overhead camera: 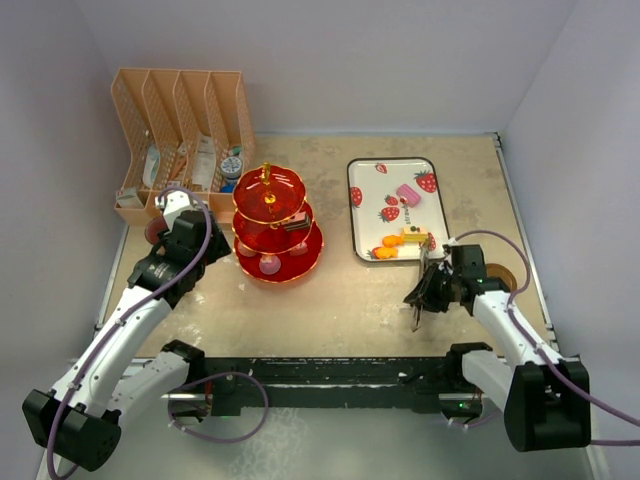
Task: Serve the afternoon tea
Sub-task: Pick up the desert from the tray.
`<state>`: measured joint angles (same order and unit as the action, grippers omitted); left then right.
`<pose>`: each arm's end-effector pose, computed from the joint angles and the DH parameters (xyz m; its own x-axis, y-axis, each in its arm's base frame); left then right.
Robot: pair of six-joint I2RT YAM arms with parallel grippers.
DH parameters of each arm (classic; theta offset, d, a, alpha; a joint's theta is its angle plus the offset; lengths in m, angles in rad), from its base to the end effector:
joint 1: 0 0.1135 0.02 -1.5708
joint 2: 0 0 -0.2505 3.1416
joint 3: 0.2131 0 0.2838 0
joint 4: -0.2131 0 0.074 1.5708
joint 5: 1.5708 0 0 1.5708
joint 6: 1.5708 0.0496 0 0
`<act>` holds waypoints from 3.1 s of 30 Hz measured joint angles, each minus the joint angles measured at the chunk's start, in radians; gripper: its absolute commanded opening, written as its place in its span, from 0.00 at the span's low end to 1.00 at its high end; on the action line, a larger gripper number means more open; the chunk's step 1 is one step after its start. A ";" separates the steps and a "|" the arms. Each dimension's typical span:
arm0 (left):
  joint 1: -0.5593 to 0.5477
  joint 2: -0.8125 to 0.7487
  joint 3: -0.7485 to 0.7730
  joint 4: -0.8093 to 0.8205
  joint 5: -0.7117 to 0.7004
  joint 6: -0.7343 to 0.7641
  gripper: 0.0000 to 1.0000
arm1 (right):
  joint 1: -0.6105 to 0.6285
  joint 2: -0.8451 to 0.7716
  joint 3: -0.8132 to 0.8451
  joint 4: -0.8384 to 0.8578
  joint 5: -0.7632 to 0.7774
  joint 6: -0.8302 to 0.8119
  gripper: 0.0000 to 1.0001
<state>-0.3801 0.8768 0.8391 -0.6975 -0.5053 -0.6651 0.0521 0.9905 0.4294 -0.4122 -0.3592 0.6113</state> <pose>0.2191 -0.0617 0.2768 -0.4847 -0.3879 -0.7840 -0.3913 0.8978 -0.2022 0.2160 0.0287 0.1266 -0.8174 0.4954 -0.2939 0.2722 0.7819 0.5609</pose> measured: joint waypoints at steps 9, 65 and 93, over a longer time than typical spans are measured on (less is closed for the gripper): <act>0.000 0.000 0.000 0.000 0.000 0.000 0.67 | 0.000 -0.103 0.045 -0.093 0.008 0.035 0.36; 0.000 -0.016 -0.001 -0.008 -0.050 0.000 0.67 | -0.001 0.210 0.347 -0.120 -0.012 0.283 0.49; 0.000 -0.001 -0.001 -0.008 -0.050 0.000 0.67 | -0.001 0.284 0.375 -0.072 -0.048 0.267 0.48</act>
<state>-0.3801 0.8757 0.8383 -0.7059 -0.5549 -0.6655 0.0513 1.2747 0.8040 -0.4847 -0.4068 0.8783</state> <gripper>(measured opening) 0.673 0.503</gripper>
